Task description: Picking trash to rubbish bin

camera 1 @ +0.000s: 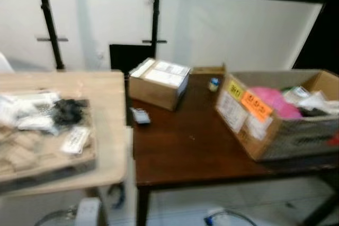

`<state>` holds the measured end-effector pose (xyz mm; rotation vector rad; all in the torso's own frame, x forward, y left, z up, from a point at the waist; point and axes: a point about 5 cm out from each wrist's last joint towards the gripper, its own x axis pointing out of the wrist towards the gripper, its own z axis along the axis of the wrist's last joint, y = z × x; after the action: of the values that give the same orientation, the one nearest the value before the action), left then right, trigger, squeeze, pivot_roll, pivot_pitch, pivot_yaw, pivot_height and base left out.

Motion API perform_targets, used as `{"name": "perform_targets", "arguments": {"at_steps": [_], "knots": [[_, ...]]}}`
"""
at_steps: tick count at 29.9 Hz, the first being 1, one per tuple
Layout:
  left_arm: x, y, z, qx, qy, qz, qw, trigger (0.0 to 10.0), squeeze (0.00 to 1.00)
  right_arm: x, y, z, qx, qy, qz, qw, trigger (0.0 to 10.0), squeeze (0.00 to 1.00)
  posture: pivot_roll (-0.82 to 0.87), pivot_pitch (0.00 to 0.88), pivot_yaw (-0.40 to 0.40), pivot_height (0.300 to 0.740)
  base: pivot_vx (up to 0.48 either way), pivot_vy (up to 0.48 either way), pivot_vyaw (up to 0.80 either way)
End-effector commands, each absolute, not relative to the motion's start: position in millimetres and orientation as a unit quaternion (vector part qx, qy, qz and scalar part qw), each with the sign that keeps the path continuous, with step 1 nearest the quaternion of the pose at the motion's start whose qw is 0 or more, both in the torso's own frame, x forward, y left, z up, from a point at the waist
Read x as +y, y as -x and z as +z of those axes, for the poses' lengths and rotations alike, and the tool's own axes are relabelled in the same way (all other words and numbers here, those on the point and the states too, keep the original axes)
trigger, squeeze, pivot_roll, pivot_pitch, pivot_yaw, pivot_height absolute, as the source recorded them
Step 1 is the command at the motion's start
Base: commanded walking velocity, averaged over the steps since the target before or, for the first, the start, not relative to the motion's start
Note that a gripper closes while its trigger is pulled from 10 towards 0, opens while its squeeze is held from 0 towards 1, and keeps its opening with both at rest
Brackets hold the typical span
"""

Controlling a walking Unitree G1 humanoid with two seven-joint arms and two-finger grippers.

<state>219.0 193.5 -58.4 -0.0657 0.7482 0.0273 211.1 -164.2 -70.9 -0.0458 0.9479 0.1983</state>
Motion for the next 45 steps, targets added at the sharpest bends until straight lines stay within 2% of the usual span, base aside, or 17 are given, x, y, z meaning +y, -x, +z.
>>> {"name": "perform_targets", "arguments": {"at_steps": [1,7,16,32,45], "knots": [[193.0,-215.1,-61.1,0.372,0.032,0.014,0.928,10.0,0.00,-170.8,-208.7,-72.0,0.461,0.024,0.087,0.883,10.0,0.00,0.03,0.058,-0.061,0.740,0.000,-0.480,0.00],[193.2,-215.8,-60.6,0.370,0.034,0.015,0.928,10.0,0.00,-169.0,-210.4,-71.0,0.457,0.039,0.100,0.883,10.0,0.00,0.02,0.061,-0.060,0.740,0.000,-0.480,0.00],[193.5,-216.5,-60.3,0.371,0.034,0.016,0.928,10.0,0.00,-168.5,-210.9,-70.9,0.456,0.044,0.100,0.883,10.0,0.00,0.02,0.065,-0.059,0.740,0.000,-0.480,0.57],[194.8,-220.1,-58.2,0.368,0.034,0.017,0.929,10.0,0.00,-168.6,-212.1,-70.1,0.454,0.036,0.095,0.885,10.0,0.00,0.02,0.069,-0.059,0.740,0.000,-0.475,0.00],[192.9,-220.6,-58.5,0.372,0.037,0.009,0.928,10.0,0.00,-168.4,-212.1,-70.1,0.454,0.036,0.099,0.885,10.0,0.00,0.02,0.074,-0.059,0.740,0.000,-0.334,0.00]]}}
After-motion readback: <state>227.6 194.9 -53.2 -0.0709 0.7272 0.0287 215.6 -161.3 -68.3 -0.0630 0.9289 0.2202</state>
